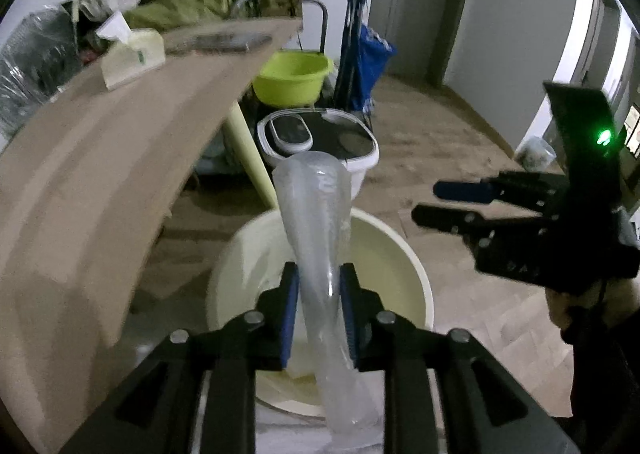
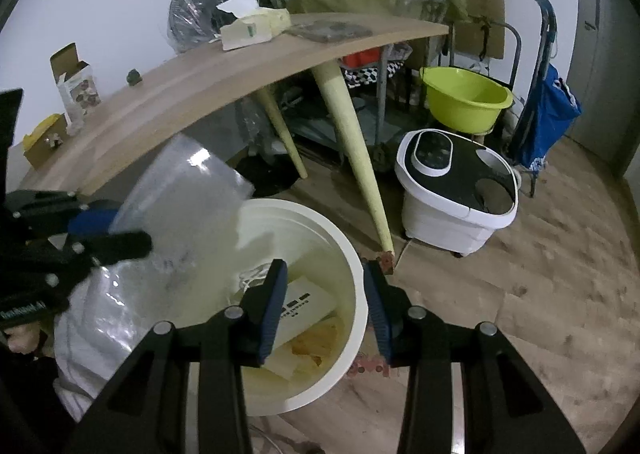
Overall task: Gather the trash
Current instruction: 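Open the right tool over the bucket to drop the mask while the left tool drops the sleeve, then move both tools back over the table toward the small crumpled plastic pieces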
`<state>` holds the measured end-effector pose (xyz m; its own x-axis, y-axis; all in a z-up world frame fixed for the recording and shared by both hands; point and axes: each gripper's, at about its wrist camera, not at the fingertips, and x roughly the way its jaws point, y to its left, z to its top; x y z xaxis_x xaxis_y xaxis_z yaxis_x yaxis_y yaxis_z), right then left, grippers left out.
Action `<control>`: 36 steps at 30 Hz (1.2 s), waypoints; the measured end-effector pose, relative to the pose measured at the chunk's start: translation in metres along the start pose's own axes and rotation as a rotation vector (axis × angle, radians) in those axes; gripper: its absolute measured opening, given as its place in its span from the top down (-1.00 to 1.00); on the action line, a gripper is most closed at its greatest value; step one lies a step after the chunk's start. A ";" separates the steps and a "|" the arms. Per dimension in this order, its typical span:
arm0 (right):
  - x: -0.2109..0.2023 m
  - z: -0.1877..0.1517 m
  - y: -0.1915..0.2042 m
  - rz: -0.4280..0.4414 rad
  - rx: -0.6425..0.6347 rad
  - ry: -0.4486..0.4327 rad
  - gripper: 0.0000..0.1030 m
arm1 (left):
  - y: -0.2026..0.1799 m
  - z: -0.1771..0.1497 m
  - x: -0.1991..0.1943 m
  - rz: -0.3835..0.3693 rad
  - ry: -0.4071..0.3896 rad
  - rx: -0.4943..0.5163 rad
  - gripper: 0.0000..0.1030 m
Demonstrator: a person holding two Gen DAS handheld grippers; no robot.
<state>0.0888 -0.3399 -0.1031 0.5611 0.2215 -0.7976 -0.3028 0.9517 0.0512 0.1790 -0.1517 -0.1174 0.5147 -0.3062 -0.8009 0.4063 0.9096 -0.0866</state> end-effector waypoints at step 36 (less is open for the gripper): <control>-0.004 0.044 0.056 -0.001 -0.136 -0.033 0.27 | 0.030 -0.008 -0.069 0.012 -0.149 -0.061 0.15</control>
<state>0.1036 -0.2777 -0.0707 0.5860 0.2296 -0.7772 -0.4025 0.9148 -0.0333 0.1502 -0.1013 -0.0697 0.6276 -0.3293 -0.7054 0.3550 0.9275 -0.1171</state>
